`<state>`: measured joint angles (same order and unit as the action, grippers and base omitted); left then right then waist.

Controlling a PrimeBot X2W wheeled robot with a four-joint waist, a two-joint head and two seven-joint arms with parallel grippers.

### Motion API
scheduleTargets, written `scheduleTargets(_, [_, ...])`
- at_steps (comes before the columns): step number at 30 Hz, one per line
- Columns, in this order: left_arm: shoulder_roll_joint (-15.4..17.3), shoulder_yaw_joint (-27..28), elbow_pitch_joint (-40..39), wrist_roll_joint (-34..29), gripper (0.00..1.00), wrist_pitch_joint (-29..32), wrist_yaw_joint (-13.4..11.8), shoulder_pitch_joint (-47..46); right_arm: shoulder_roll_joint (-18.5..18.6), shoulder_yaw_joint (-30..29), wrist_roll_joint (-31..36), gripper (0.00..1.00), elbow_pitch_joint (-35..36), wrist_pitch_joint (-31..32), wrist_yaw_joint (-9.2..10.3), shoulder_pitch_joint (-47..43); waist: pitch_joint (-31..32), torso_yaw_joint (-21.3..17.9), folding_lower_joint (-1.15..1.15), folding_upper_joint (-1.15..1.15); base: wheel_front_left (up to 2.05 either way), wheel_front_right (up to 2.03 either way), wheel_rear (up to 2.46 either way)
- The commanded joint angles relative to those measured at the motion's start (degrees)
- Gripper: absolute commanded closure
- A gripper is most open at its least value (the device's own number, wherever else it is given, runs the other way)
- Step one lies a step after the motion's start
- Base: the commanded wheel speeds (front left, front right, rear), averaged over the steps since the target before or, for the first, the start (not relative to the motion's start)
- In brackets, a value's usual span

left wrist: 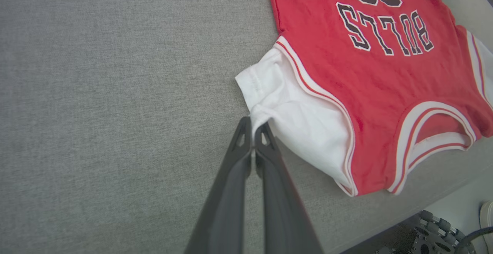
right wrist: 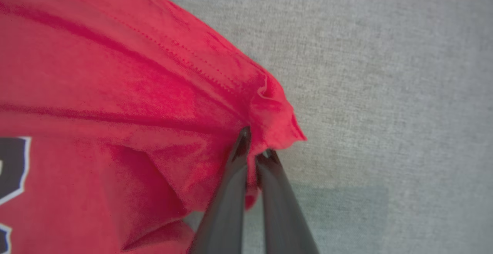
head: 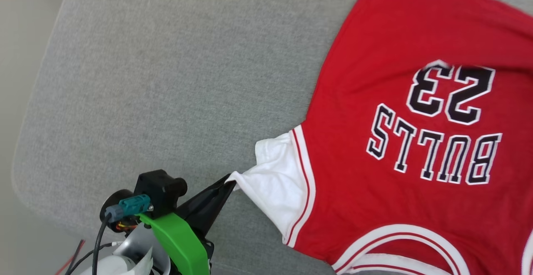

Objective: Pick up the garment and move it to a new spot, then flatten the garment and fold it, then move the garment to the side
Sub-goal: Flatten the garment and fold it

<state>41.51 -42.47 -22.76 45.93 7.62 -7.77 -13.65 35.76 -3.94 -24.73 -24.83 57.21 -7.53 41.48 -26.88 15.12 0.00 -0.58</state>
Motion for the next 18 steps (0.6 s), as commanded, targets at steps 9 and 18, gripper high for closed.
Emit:
scheduleTargets(9, [0.54, 0.43, 2.18, 2.04, 1.0, -0.74, -2.09, 3.78, -1.81, -2.09, -2.72, 1.0, 2.58, 0.16, 0.04, -14.33, 13.77, -9.42, 0.0, 0.58, 0.0, 0.0, 0.0])
scheduleTargets(18, [-1.76, 1.43, 5.03, 3.74, 1.0, -4.65, -3.4, 6.54, -5.23, -5.89, -5.09, 1.0, 13.73, -0.4, 0.04, -28.12, 19.16, -12.35, 0.0, 0.58, 0.0, 0.0, 0.0])
